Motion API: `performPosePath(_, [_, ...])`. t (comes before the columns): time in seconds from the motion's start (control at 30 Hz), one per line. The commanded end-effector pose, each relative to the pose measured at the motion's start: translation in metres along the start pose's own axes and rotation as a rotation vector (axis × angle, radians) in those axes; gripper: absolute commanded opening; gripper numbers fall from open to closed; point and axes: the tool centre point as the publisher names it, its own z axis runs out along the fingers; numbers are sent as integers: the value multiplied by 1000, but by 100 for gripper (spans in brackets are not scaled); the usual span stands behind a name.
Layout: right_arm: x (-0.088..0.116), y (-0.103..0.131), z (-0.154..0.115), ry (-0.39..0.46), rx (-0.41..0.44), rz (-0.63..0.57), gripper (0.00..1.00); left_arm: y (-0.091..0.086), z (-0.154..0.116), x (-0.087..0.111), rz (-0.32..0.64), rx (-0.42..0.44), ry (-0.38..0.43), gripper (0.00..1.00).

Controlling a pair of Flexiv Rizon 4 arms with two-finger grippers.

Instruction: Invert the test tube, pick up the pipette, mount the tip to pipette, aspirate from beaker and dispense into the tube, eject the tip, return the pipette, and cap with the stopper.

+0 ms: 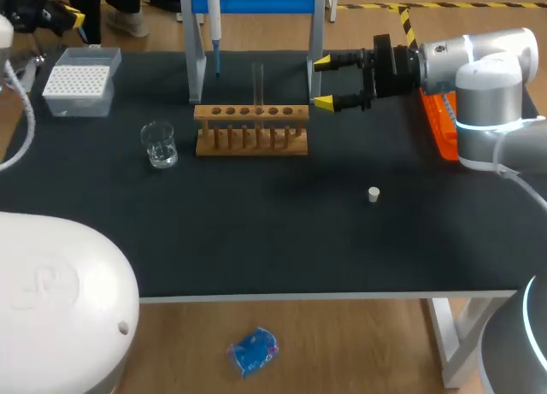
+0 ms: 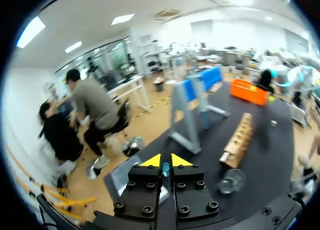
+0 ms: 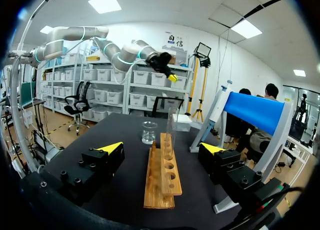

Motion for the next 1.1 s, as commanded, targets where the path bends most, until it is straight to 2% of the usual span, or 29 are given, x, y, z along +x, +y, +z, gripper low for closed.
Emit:
performPosePath(0.03, [-1, -1, 0, 2, -1, -1, 100, -13, -70, 36, 97, 16, 99, 0])
performPosePath(0.07, [-1, -1, 0, 2, -1, -1, 100, -16, -73, 45, 135, 16, 121, 0])
performPosePath(0.7, [-1, -1, 0, 2, -1, -1, 100, -16, -73, 45, 135, 16, 121, 0])
performPosePath(0.77, [-1, -1, 0, 2, -1, -1, 100, -26, -72, 60, 192, 18, 172, 0])
performPosePath(0.87, [-1, -1, 0, 2, -1, -1, 100, -46, -75, 99, 270, 65, 263, 0])
performPosePath(1.1, [-1, -1, 0, 2, -1, -1, 100, -66, -69, 175, 365, 86, 448, 0])
